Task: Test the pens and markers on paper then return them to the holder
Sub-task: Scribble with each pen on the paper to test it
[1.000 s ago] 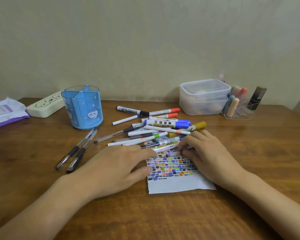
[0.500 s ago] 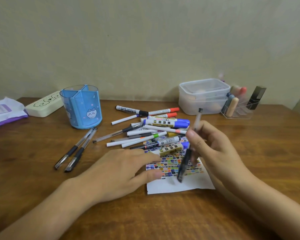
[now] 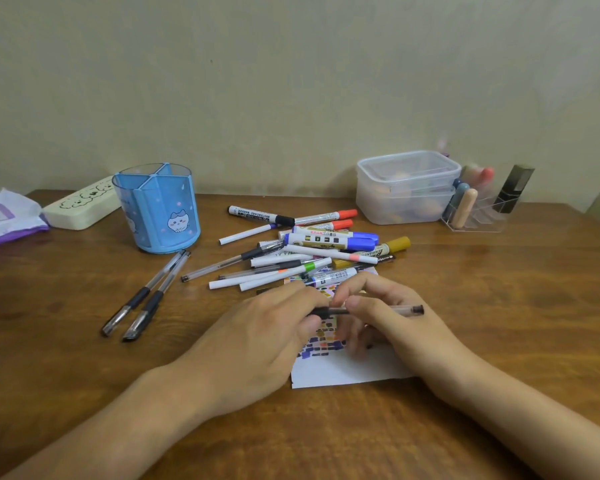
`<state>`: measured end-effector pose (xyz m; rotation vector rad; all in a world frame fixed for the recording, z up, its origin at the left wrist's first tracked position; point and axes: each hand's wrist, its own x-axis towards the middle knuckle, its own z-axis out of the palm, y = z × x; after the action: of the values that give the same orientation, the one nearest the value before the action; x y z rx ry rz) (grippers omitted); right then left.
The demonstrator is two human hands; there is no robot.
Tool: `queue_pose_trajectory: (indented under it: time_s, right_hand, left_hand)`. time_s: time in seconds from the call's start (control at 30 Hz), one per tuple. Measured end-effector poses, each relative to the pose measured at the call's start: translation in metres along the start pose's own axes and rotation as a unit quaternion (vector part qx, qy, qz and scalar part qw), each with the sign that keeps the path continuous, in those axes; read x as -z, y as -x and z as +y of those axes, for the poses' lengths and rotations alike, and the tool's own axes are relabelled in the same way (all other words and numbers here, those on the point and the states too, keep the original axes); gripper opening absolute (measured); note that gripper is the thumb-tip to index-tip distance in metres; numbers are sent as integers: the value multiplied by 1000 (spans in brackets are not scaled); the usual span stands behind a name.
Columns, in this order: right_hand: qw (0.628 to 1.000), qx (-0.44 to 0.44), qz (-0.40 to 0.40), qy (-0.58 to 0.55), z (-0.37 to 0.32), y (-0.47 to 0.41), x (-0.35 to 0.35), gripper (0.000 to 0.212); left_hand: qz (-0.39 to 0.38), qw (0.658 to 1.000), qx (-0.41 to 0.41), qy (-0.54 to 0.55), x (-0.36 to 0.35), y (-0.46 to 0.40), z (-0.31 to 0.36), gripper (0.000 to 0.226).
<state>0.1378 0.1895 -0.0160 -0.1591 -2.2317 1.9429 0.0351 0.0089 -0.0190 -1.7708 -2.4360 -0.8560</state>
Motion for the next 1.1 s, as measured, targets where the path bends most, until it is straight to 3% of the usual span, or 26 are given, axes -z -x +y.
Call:
queue_pose_trajectory:
  time_s: [0.37, 0.73, 0.83, 0.93, 1.0, 1.1]
  right_hand:
    - [993, -26, -115, -10, -1, 1, 9, 24]
    - [987, -33, -157, 0, -4, 3, 19, 24]
    - [990, -32, -132, -41, -6, 2, 17, 31]
    - [995, -28, -70, -69, -8, -1, 18, 20]
    - [998, -20, -37, -41, -7, -2, 19, 13]
    - [1000, -22, -13, 14, -5, 0, 19, 20]
  left_hand:
    - [-32, 999, -1, 33, 3, -4, -4, 28]
    - [-60, 996, 23, 57, 12, -8, -2, 31]
    - [-68, 995, 50, 52, 14, -6, -7, 38]
    - [-108, 988, 101, 38, 21, -3, -13, 53]
    - [-125, 987, 101, 17, 25, -3, -16, 47]
    - [-150, 985, 86, -9, 28, -3, -17, 39]
